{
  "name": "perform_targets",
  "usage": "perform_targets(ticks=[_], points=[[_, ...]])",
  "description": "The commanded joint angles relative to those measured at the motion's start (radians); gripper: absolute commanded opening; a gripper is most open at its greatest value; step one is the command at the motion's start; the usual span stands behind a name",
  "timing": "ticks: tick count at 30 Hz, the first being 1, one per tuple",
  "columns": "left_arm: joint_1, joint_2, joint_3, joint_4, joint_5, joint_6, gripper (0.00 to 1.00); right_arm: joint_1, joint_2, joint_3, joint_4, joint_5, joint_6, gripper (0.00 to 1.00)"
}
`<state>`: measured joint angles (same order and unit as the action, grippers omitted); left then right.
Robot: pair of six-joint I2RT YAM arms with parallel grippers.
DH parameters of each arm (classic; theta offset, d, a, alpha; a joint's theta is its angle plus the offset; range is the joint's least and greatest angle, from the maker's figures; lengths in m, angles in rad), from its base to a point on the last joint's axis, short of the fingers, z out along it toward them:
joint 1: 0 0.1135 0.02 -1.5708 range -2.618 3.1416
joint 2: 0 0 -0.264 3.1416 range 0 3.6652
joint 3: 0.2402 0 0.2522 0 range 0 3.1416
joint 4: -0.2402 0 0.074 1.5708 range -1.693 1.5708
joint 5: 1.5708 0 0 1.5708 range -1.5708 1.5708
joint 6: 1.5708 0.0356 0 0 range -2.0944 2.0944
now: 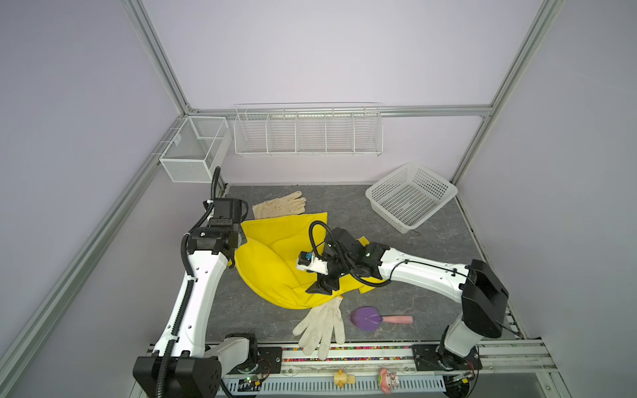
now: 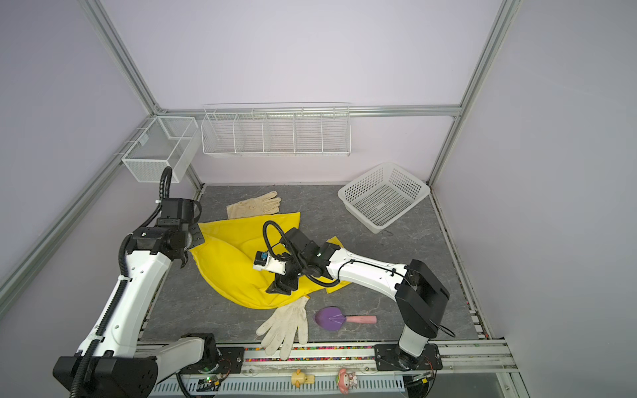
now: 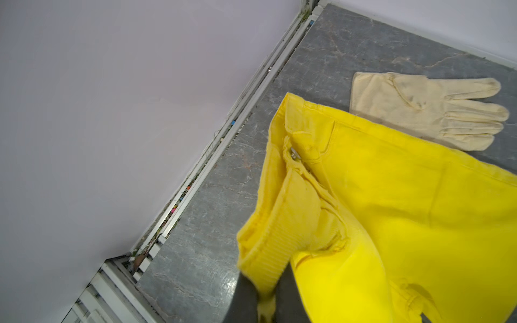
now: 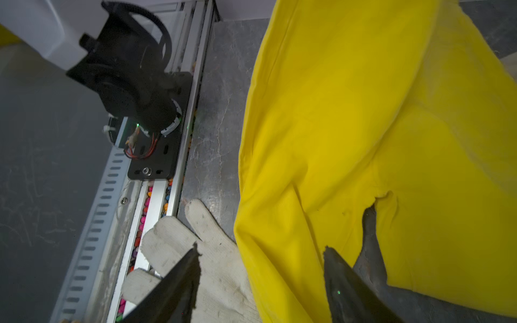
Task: Fold and stack the trousers
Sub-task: Flatten out the trousers at the center of the table.
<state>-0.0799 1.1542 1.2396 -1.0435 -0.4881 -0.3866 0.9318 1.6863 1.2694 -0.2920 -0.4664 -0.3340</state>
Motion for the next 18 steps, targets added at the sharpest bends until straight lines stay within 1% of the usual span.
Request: perform_targets(ticks=[1, 2, 3, 7, 8, 9, 10, 11, 13, 15, 18], points=[[0.013, -0.042, -0.042, 0.031, -0.064, 0.008, 0.00, -0.145, -0.066, -0.023, 0.076, -0.096, 0.104, 0.78], [0.015, -0.047, -0.058, 0.033, -0.066, 0.005, 0.00, -0.180, -0.068, -0.036, 0.097, -0.093, 0.131, 0.85], [0.015, -0.049, -0.072, 0.033, -0.067, 0.001, 0.00, -0.214, -0.059, -0.039, 0.105, -0.064, 0.160, 0.90], [0.015, -0.058, -0.106, 0.042, -0.039, -0.023, 0.00, -0.323, 0.051, 0.009, 0.105, 0.016, 0.243, 0.92], [0.015, -0.057, -0.113, 0.042, -0.031, -0.028, 0.00, -0.348, 0.093, 0.035, 0.100, 0.035, 0.270, 0.94], [0.015, -0.057, -0.118, 0.043, -0.024, -0.029, 0.00, -0.366, 0.135, 0.066, 0.081, 0.052, 0.293, 0.95], [0.015, -0.057, -0.125, 0.044, -0.015, -0.033, 0.00, -0.382, 0.193, 0.120, 0.043, 0.044, 0.318, 0.95], [0.015, -0.056, -0.134, 0.047, -0.005, -0.034, 0.00, -0.396, 0.245, 0.171, 0.018, 0.051, 0.374, 0.95], [0.015, -0.056, -0.144, 0.049, 0.011, -0.036, 0.00, -0.393, 0.339, 0.269, -0.042, 0.050, 0.415, 0.94], [0.016, -0.053, -0.152, 0.053, 0.018, -0.040, 0.00, -0.374, 0.401, 0.317, -0.038, 0.126, 0.464, 0.95], [0.015, -0.045, -0.152, 0.055, 0.034, -0.043, 0.00, -0.375, 0.503, 0.391, -0.027, 0.086, 0.577, 0.95]])
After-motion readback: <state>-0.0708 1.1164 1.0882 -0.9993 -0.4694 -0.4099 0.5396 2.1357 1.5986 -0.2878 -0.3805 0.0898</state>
